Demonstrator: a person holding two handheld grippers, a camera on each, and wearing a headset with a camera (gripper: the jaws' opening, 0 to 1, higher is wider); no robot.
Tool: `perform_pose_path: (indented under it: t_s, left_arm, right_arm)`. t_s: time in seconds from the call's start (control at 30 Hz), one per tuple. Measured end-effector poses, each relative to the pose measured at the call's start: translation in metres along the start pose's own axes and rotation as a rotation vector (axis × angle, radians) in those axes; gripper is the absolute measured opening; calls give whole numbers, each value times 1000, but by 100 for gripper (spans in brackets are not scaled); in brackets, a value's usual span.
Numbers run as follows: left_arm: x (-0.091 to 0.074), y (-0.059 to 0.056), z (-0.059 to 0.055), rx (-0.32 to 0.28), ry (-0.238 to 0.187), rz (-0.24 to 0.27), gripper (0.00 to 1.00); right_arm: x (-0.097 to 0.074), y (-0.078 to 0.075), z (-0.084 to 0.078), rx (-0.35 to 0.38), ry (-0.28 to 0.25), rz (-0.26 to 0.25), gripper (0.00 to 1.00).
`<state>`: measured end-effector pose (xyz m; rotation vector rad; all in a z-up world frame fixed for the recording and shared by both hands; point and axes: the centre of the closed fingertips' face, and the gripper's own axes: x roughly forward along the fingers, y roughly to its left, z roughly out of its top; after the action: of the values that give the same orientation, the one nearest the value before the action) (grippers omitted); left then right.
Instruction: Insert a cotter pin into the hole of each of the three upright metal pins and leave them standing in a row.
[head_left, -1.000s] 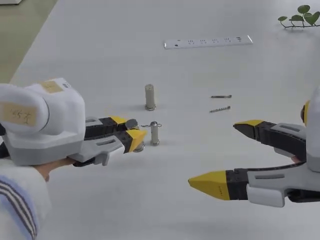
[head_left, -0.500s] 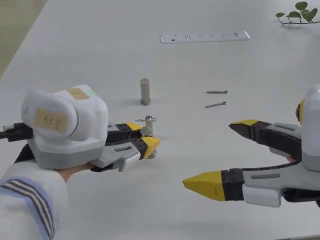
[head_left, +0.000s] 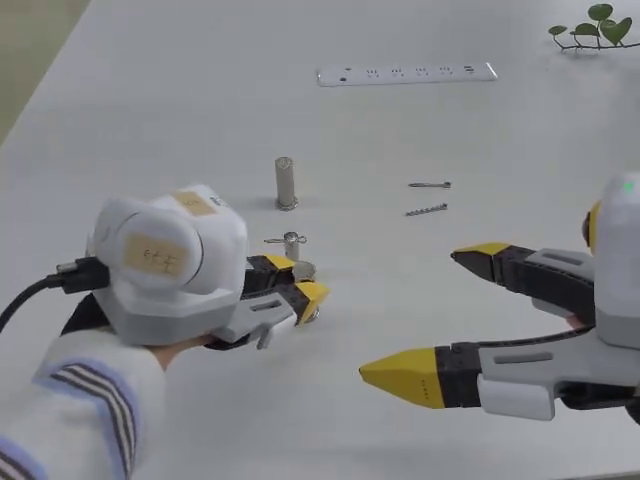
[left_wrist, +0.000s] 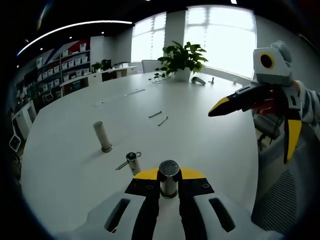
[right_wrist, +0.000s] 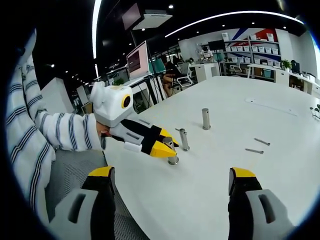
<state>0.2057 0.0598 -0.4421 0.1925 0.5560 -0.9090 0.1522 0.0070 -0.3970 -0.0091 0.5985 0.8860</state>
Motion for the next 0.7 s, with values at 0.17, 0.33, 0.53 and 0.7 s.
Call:
perform_pose_path:
  t_s: [0.17, 0.33, 0.53, 0.7]
  left_arm:
    - [4, -4, 0, -7, 3, 1, 9]
    - [8, -6, -3, -18, 26, -3, 9]
    - [9, -7, -3, -5, 23, 4, 9]
    - [10, -6, -5, -1, 28, 19, 9]
  right_arm:
    - [0, -1, 0, 1, 2, 2, 93]
    - [1, -2, 0, -5, 4, 5, 93]
    - [0, -2, 0, -5, 2, 7, 92]
    - [0, -2, 0, -1, 1, 3, 92]
